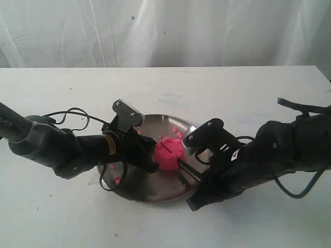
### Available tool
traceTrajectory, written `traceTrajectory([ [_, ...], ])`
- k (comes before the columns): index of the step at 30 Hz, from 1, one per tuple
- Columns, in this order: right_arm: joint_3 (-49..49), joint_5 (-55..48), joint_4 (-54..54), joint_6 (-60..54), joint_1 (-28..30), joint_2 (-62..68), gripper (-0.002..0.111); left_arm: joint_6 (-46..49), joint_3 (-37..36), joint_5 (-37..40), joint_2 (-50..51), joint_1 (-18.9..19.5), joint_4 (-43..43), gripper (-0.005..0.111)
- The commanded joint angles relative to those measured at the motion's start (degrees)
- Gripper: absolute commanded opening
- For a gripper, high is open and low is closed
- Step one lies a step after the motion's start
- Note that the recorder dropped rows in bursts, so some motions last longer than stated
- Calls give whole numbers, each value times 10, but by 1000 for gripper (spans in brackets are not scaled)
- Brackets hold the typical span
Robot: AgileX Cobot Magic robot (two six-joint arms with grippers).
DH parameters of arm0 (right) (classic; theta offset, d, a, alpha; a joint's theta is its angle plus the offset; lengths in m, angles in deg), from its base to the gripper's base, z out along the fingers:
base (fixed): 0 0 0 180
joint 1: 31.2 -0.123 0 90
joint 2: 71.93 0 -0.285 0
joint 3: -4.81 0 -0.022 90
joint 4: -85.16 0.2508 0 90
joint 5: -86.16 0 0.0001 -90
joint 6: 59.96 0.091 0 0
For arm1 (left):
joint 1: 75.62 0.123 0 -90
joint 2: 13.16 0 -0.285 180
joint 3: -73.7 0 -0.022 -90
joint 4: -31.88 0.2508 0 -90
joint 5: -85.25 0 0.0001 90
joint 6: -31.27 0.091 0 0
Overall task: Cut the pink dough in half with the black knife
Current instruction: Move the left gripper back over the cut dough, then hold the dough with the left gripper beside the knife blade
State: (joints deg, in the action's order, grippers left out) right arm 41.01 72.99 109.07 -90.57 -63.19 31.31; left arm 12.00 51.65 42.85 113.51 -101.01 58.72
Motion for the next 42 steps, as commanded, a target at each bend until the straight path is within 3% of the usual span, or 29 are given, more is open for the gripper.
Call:
traceTrajectory([
  [1, -2, 2, -5, -1, 1, 1, 0, -4, -4, 35, 7, 2, 8, 0],
  [10, -2, -20, -6, -2, 1, 1, 0, -3, -4, 33, 7, 2, 8, 0],
  [19, -2, -21, -6, -2, 1, 1, 0, -4, -4, -53, -27, 1, 9, 0],
  [42, -2, -27, -6, 1, 1, 3, 0, 2, -4, 7, 28, 1, 9, 0],
])
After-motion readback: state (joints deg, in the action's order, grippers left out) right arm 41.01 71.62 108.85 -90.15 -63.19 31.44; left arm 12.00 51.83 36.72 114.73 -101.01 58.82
